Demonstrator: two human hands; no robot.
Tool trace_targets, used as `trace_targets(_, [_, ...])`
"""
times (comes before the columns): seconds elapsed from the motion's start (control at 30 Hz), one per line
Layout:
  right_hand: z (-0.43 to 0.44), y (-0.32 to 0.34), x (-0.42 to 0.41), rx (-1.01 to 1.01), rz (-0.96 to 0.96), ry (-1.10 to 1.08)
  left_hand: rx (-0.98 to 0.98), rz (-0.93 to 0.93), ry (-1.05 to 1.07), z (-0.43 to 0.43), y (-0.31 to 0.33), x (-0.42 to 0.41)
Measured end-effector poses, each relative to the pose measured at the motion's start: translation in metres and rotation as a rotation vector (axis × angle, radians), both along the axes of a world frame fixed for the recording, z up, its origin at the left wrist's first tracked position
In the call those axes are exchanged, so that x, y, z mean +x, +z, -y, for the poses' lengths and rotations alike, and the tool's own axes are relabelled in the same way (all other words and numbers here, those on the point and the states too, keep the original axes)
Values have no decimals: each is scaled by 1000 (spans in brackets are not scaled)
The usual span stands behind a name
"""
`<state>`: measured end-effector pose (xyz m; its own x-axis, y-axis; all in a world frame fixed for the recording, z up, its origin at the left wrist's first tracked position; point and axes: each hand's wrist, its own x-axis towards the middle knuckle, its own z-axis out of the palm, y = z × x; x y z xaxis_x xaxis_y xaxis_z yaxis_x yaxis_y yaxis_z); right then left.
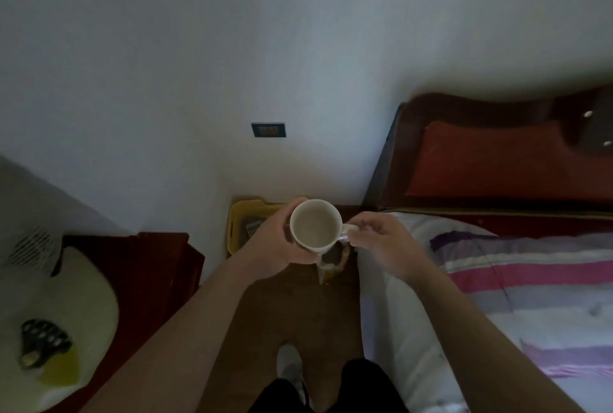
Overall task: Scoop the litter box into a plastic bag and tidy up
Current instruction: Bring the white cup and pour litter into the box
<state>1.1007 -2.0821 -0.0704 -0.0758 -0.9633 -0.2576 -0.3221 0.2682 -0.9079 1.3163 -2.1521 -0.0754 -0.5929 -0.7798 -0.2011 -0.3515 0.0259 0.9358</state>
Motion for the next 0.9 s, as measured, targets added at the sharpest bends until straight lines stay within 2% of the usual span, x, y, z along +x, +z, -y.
trace_targets(0.2, [43,-21,-21,59,16,-67,39,33,-44,51,-14,-25])
trace_targets(0.53, [104,-92,-58,104,54,-44,125,108,-51,114,-93,-61])
trace_targets(0.7, [129,-180,-57,162,73,-100,139,86,-112,145,-183,-66])
trace_targets(0.9, [157,-345,-48,191,88,-193,122,49,-129,176,-349,-61])
